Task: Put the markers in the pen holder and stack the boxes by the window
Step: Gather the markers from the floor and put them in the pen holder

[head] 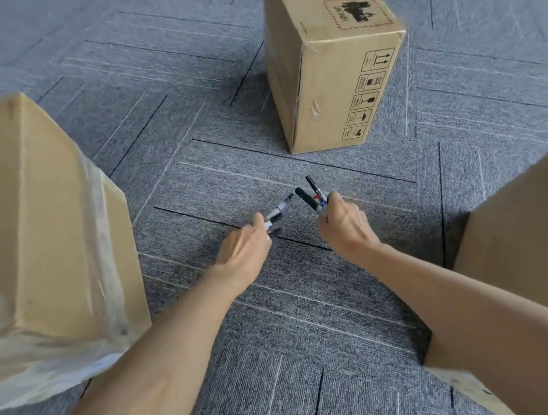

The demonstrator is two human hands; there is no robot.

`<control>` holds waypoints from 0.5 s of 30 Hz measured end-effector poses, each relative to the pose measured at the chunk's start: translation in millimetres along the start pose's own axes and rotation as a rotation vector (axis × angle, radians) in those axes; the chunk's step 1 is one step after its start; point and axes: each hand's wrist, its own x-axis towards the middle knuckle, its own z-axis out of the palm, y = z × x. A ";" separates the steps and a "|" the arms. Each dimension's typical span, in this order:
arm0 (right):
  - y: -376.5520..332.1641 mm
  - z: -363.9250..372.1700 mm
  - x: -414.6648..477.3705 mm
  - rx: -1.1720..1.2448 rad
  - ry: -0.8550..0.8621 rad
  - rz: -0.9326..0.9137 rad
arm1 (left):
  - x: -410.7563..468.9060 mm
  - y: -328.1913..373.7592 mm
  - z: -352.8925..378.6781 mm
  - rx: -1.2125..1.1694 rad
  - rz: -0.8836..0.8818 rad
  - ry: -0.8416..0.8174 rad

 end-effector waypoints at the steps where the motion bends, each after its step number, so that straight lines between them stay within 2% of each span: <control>1: -3.6 0.6 -5.3 0.028 0.007 0.012 | -2.6 1.7 -5.4 -0.076 -0.035 0.016; 6: -44.6 -27.9 -52.3 0.234 0.028 0.109 | -41.0 23.3 -60.9 -0.638 -0.285 0.179; 12: -127.2 -133.4 -137.6 0.501 -0.041 0.246 | -123.6 74.2 -170.0 -1.267 -0.667 0.220; 15: -178.2 -203.2 -175.5 0.608 -0.028 0.339 | -169.4 104.2 -253.6 -1.390 -0.745 0.240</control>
